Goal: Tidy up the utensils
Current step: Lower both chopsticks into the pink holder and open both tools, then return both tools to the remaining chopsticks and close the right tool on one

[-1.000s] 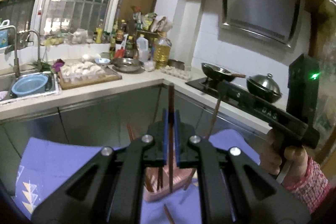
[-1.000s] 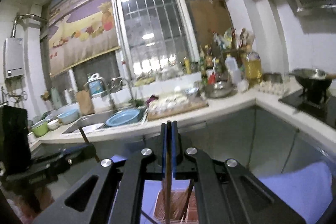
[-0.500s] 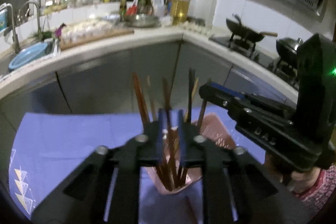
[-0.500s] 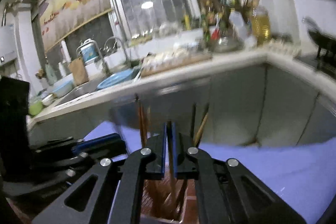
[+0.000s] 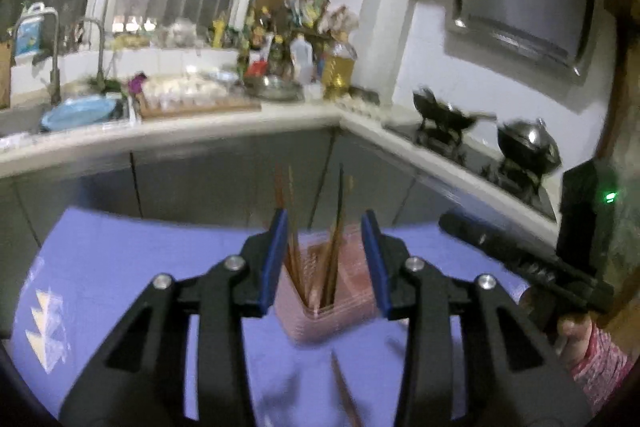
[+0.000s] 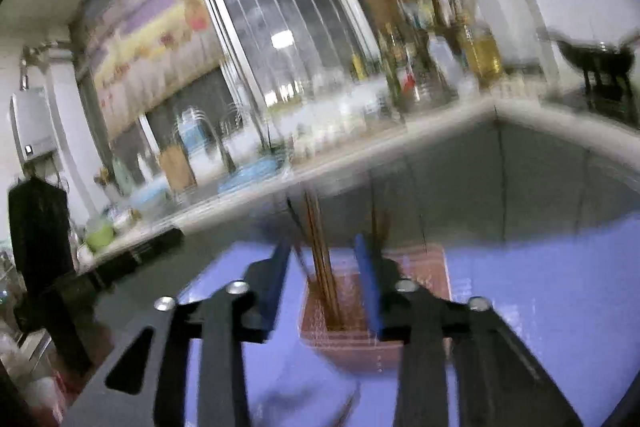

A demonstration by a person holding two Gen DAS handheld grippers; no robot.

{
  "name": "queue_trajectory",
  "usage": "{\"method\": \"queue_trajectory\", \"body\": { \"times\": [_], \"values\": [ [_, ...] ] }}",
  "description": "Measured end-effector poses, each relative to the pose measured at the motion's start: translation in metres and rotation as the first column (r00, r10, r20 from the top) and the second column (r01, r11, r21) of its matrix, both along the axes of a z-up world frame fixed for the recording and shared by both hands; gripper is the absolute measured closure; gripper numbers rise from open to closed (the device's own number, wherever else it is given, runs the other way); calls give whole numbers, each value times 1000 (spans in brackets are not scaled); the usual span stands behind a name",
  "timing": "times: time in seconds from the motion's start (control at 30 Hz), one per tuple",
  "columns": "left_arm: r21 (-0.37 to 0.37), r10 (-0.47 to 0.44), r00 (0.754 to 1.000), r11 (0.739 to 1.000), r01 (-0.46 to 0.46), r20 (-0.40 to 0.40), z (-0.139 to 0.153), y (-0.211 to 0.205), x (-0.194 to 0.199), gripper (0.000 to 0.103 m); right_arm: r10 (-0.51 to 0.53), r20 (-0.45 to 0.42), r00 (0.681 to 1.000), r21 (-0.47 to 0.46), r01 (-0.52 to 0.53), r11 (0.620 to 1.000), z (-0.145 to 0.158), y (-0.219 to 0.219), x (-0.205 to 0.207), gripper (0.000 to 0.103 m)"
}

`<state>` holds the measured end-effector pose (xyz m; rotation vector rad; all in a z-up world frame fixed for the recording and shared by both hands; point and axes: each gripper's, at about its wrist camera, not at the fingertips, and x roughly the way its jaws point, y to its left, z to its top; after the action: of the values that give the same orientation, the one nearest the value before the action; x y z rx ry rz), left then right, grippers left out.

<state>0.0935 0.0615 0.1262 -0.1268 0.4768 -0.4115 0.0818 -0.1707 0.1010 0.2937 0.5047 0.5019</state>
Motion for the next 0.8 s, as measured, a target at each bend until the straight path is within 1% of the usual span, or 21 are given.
{"method": "queue_trajectory", "body": {
  "times": [0.03,0.07,0.1,0.13,0.17,0.2,0.23,0.27,0.33,0.43,0.5,0.6,0.7,0.8],
  "values": [
    [10,-9,1000,1000,9,-26,-13,0,-6,67,13,-60,998,-31,-15,999,-20,3,-6,82],
    [24,-19,997,999,21,-72,-32,2,-12,67,19,-120,993,-72,-28,997,-41,8,-11,84],
    [34,-23,992,999,28,-123,-52,3,-17,67,22,-192,981,-118,-45,992,-68,15,-17,86],
    [38,-24,986,999,31,-166,-69,4,-18,68,30,-267,963,-143,-71,987,-94,21,-23,87],
    [37,-30,974,999,39,-223,-88,6,-20,70,38,-324,945,-150,-91,985,-112,25,-26,87],
    [30,-35,964,999,45,-264,-101,7,-21,70,39,-372,927,-152,-103,983,-130,29,-31,87],
    [19,-39,947,999,47,-320,-120,10,-24,70,37,-404,914,-159,-110,981,-143,33,-35,87],
    [12,-35,931,999,42,-365,-136,13,-27,70,36,-412,911,-167,-114,979,-149,37,-39,87],
    [8,-27,909,999,33,-415,-156,18,-33,70,33,-408,912,-189,-119,975,-155,46,-45,87],
    [2,-12,889,1000,15,-458,-175,26,-44,70,43,-402,915,-223,-143,964,-160,60,-50,87],
    [-1,-5,881,1000,5,-473,-181,31,-48,70,48,-400,915,-236,-153,960,-161,67,-50,87],
    [-4,3,878,1000,-5,-479,-184,36,-54,70,34,-383,923,-269,-147,952,-160,75,-48,87],
    [-8,5,876,1000,-10,-482,-187,37,-55,70,29,-385,922,-282,-147,948,-159,84,-44,87],
    [-11,-1,874,1000,-5,-486,-185,32,-52,70,13,-348,937,-357,-146,923,-162,94,-47,90]
  ]
}}
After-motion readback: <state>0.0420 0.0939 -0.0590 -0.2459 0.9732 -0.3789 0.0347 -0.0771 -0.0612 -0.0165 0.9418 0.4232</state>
